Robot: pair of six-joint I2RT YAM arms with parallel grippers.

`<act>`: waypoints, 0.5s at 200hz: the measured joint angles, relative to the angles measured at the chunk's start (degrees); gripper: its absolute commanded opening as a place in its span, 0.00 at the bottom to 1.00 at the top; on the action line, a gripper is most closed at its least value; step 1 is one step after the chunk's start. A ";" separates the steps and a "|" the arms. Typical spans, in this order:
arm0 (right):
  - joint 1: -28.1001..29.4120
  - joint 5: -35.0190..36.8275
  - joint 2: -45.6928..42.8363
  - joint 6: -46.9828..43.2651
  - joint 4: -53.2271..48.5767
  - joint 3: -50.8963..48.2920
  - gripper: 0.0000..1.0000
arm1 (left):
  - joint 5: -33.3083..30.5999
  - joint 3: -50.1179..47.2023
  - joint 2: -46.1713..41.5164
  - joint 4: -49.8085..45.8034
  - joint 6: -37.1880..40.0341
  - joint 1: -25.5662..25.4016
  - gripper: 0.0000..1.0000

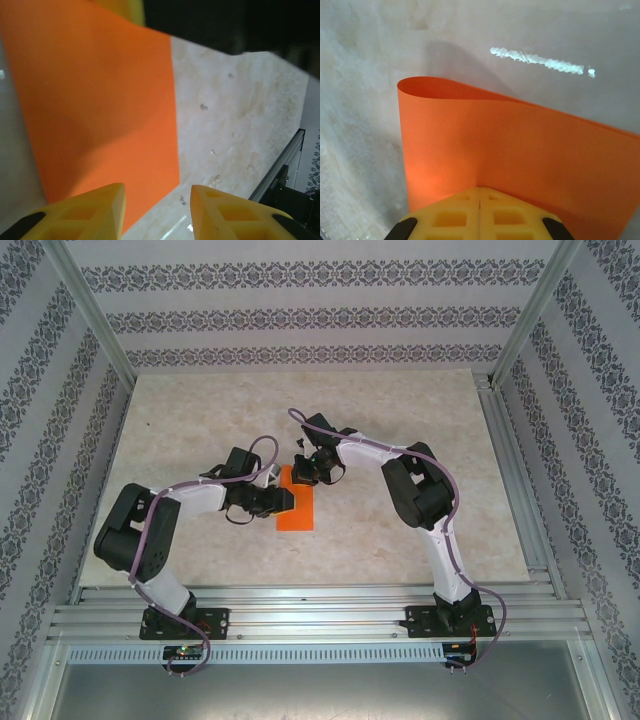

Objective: Fold a paper plane with a square sheet of paper (fold left side to right side)
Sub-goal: First fold in half a square sheet of paper at the center of the table.

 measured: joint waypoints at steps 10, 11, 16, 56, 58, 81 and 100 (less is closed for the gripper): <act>0.00 0.00 0.00 0.00 0.00 0.00 0.06 | -0.17 0.00 1.22 0.37 0.00 0.00 0.39; 0.00 0.00 0.00 0.00 0.00 0.00 0.06 | -0.20 0.00 1.29 0.39 0.00 0.00 0.39; 0.00 0.00 0.00 0.00 -0.02 0.02 0.06 | -0.26 0.00 1.62 0.55 0.00 0.00 0.39; 0.11 0.46 0.00 -0.07 -0.35 0.31 0.07 | -1.68 -0.15 2.80 2.19 0.11 0.00 0.38; 0.11 0.46 0.00 -0.07 -0.39 0.33 0.07 | -1.77 -0.22 2.93 2.23 0.11 0.00 0.38; 0.11 0.87 -0.09 -0.59 -0.70 0.52 0.11 | -1.68 -0.57 3.13 3.02 0.28 0.02 0.38; 0.07 2.21 -0.85 -1.31 -1.53 0.52 0.14 | -1.66 -0.90 3.13 3.58 0.31 0.02 0.38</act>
